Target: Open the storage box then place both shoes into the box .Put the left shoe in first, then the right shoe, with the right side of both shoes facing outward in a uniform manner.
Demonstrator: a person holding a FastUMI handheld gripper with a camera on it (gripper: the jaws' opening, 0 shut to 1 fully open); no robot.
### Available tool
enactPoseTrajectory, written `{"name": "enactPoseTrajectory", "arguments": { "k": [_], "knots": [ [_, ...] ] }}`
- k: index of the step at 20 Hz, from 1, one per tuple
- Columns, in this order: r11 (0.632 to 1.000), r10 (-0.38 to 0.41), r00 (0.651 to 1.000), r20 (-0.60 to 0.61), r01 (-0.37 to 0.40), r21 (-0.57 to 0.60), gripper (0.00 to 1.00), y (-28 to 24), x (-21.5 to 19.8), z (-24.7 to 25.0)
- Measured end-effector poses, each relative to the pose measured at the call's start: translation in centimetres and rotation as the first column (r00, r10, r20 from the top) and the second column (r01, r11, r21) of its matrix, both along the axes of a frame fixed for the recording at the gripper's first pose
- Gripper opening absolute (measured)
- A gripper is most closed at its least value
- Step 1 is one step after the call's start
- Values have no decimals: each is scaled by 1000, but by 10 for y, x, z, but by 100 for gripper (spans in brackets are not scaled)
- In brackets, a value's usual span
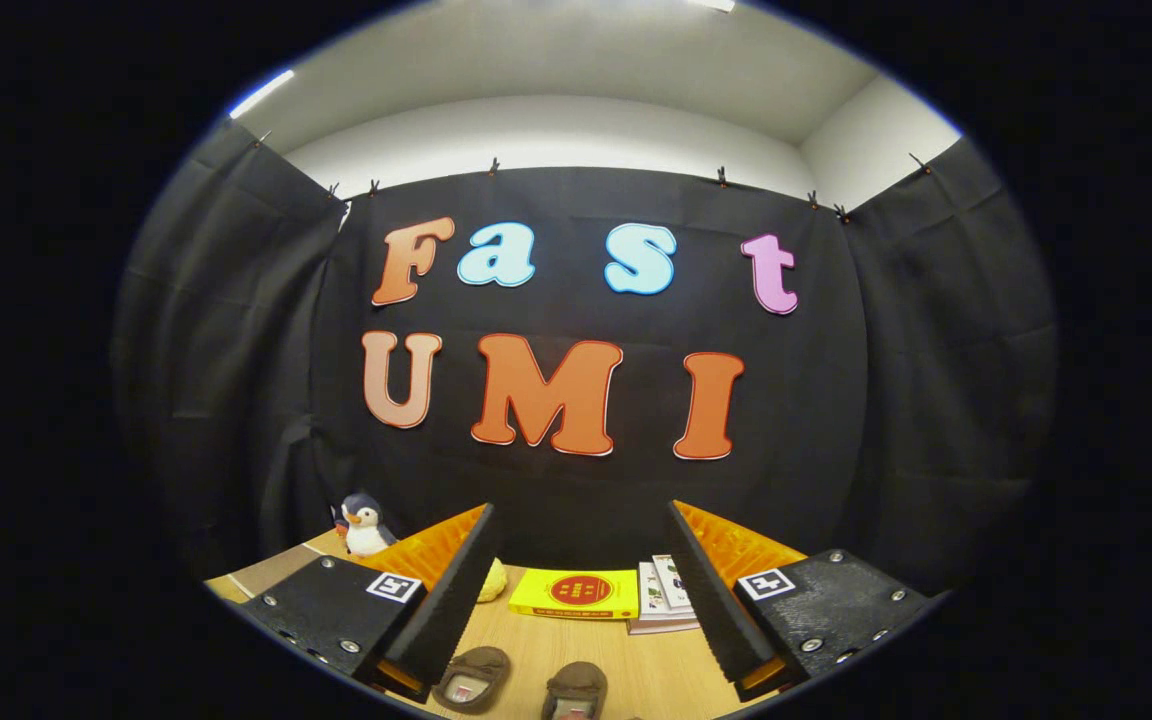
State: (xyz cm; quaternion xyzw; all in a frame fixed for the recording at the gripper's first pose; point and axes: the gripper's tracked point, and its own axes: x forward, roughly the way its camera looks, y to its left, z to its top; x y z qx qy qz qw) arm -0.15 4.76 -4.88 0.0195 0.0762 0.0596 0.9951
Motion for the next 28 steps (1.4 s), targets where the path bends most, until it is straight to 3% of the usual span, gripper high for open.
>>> {"name": "enactPoseTrajectory", "arguments": {
  "k": [6,14,18,21,24,28],
  "knots": [
    [983,174,981,-84,-168,78,99,62,-5,-32],
    [911,396,874,-281,-338,234,99,150,-11,-102],
    [866,486,801,-349,-388,316,98,191,-19,-134],
    [801,578,714,-394,-406,439,99,225,-32,-155],
    [739,647,633,-426,-382,555,98,247,-43,-173],
    [706,688,547,-476,-354,614,98,267,-50,-214]
  ]
}}
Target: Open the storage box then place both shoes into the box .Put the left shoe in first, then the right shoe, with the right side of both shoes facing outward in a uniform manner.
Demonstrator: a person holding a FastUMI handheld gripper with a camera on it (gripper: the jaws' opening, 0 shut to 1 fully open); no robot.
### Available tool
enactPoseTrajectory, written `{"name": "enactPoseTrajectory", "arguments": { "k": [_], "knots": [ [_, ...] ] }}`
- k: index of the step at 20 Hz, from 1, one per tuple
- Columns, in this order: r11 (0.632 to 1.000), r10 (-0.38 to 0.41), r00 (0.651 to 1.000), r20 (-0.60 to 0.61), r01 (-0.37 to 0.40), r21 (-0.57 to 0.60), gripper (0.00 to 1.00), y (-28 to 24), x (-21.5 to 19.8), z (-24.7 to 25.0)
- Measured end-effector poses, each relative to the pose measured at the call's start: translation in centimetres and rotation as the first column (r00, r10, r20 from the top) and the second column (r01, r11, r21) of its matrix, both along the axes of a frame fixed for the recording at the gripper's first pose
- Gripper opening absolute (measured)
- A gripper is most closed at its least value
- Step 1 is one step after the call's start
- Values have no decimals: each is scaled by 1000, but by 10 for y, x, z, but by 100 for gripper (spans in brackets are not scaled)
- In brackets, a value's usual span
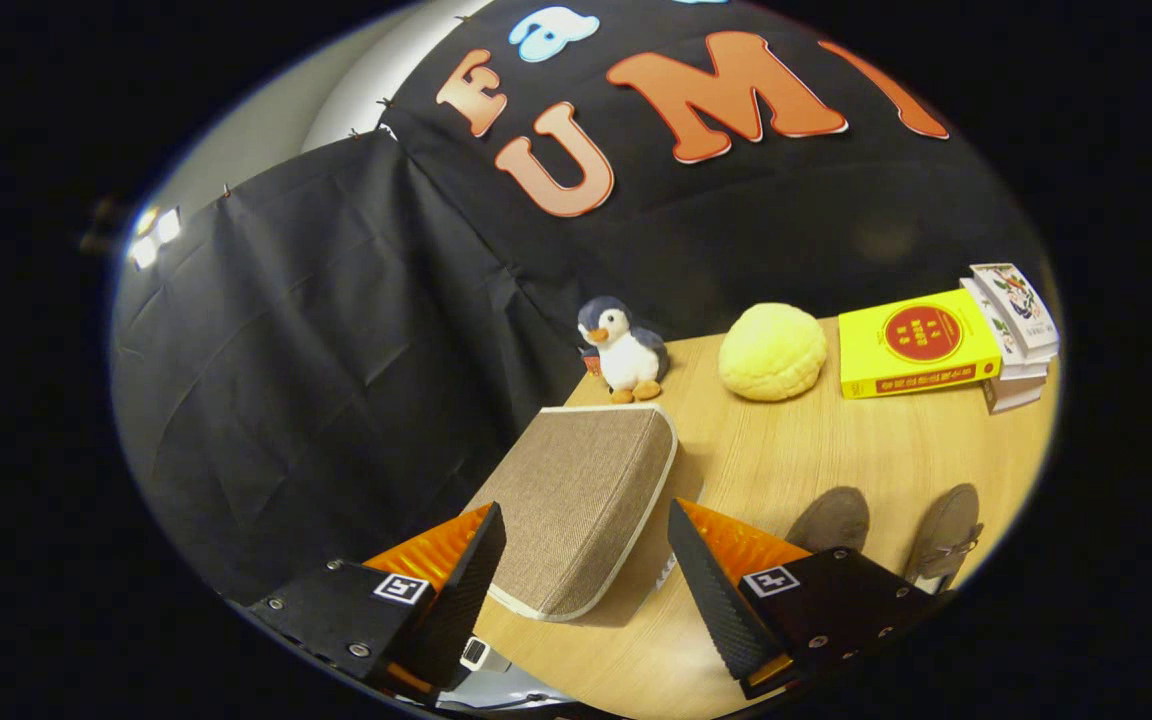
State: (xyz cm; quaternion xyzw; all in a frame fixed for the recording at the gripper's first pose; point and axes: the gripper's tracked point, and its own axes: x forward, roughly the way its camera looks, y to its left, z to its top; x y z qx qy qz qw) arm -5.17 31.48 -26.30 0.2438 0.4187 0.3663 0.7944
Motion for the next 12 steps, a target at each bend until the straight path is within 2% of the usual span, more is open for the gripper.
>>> {"name": "enactPoseTrajectory", "arguments": {
  "k": [6,12],
  "knots": [
    [997,44,978,-202,-31,68,98,29,-9,-57],
    [980,134,942,-308,-80,184,97,58,-15,-79]
  ]
}}
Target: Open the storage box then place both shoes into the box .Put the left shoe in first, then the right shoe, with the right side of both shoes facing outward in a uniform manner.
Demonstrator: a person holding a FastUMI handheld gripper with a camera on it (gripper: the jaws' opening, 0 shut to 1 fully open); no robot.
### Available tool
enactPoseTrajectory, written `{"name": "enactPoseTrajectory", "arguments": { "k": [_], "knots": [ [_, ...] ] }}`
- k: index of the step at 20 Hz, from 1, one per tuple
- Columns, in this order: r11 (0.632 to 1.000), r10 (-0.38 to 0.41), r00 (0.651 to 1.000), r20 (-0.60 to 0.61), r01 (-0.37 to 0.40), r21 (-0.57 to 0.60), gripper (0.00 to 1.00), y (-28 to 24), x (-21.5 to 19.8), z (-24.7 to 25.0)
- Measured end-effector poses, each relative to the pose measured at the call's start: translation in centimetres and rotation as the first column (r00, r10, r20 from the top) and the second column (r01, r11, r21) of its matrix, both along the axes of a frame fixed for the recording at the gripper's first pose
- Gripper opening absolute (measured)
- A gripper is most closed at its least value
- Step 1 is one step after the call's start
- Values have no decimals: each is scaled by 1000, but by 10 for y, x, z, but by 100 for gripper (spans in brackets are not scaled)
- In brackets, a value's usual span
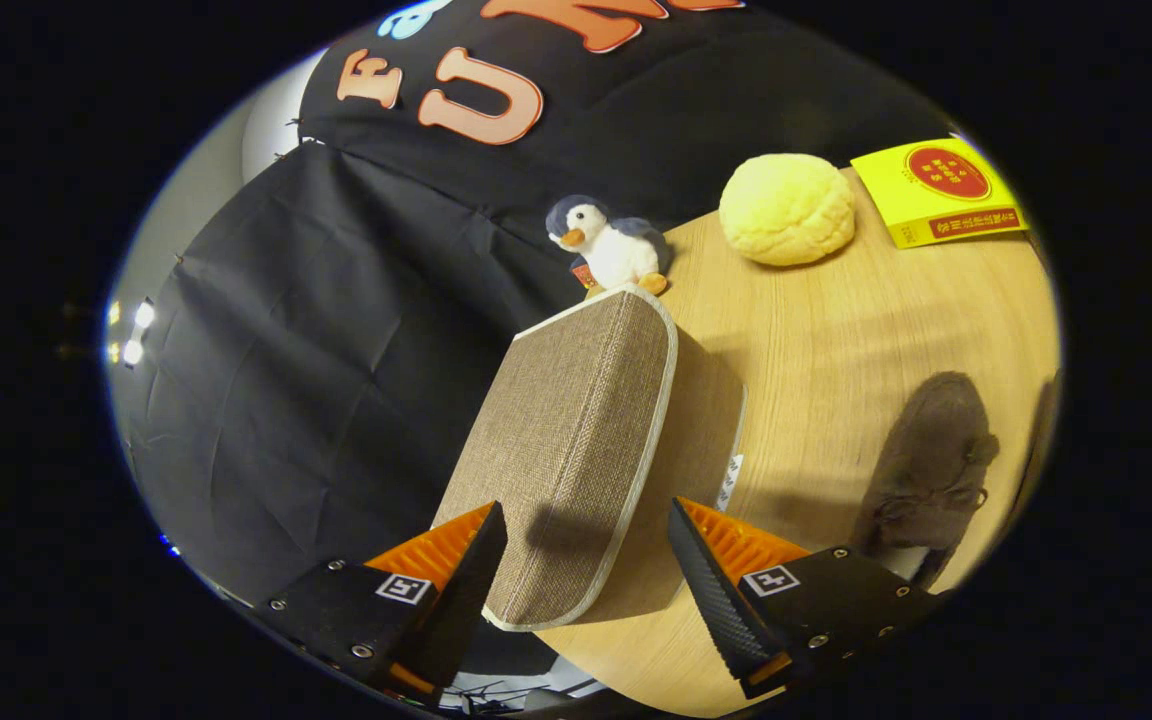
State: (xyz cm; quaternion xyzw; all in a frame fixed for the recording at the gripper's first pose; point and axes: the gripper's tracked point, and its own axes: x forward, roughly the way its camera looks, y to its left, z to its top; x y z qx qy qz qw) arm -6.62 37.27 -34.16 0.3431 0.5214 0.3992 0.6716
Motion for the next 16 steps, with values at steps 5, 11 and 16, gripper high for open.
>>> {"name": "enactPoseTrajectory", "arguments": {
  "k": [5,11,16],
  "knots": [
    [984,-31,981,-192,64,168,95,17,5,5],
    [961,1,986,-169,46,274,76,17,3,5],
    [964,-36,970,-240,97,247,74,11,8,-18]
  ]
}}
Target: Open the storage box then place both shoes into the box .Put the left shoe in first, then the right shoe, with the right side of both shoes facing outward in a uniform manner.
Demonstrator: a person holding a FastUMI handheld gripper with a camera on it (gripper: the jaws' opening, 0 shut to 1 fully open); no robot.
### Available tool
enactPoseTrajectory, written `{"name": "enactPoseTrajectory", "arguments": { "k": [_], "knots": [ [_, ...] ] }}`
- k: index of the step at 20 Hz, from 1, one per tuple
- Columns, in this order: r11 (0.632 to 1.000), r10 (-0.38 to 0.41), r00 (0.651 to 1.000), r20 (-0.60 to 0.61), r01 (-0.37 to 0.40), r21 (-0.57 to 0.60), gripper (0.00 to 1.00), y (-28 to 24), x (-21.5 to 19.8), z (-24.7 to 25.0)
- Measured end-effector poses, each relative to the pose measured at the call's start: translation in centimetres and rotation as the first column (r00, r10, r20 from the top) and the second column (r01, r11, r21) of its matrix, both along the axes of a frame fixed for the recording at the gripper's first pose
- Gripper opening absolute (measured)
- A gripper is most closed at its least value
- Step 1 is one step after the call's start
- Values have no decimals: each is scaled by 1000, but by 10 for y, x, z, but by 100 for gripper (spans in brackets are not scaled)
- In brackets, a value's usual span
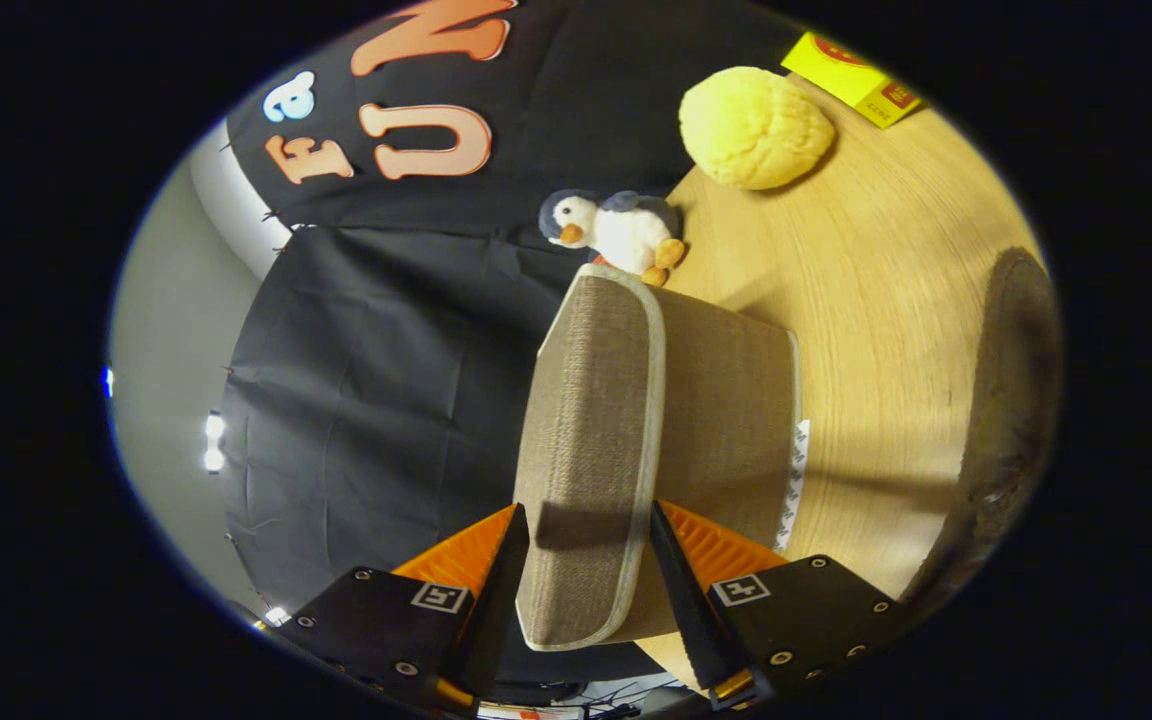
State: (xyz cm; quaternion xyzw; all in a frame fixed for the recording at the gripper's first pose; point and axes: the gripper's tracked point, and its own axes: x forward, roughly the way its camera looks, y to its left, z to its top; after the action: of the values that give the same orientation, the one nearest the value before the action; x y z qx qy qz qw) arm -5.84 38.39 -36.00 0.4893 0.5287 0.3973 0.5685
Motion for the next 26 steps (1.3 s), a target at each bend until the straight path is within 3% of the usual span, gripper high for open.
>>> {"name": "enactPoseTrajectory", "arguments": {
  "k": [6,8,11,14,15,17,18,20,26],
  "knots": [
    [995,13,997,-75,-6,95,74,9,-8,7],
    [990,-6,992,-127,24,138,66,1,-8,10],
    [988,-56,994,-99,70,140,49,-18,-4,15],
    [983,-89,993,-77,100,156,48,-28,-1,24],
    [977,-107,991,-79,119,177,48,-32,1,32],
    [920,-173,976,-132,208,331,48,-42,16,74],
    [920,-199,974,-111,225,321,47,-42,20,74],
    [943,-179,982,-67,191,273,46,-31,14,68],
    [937,-134,990,-50,143,318,45,4,5,112]
  ]
}}
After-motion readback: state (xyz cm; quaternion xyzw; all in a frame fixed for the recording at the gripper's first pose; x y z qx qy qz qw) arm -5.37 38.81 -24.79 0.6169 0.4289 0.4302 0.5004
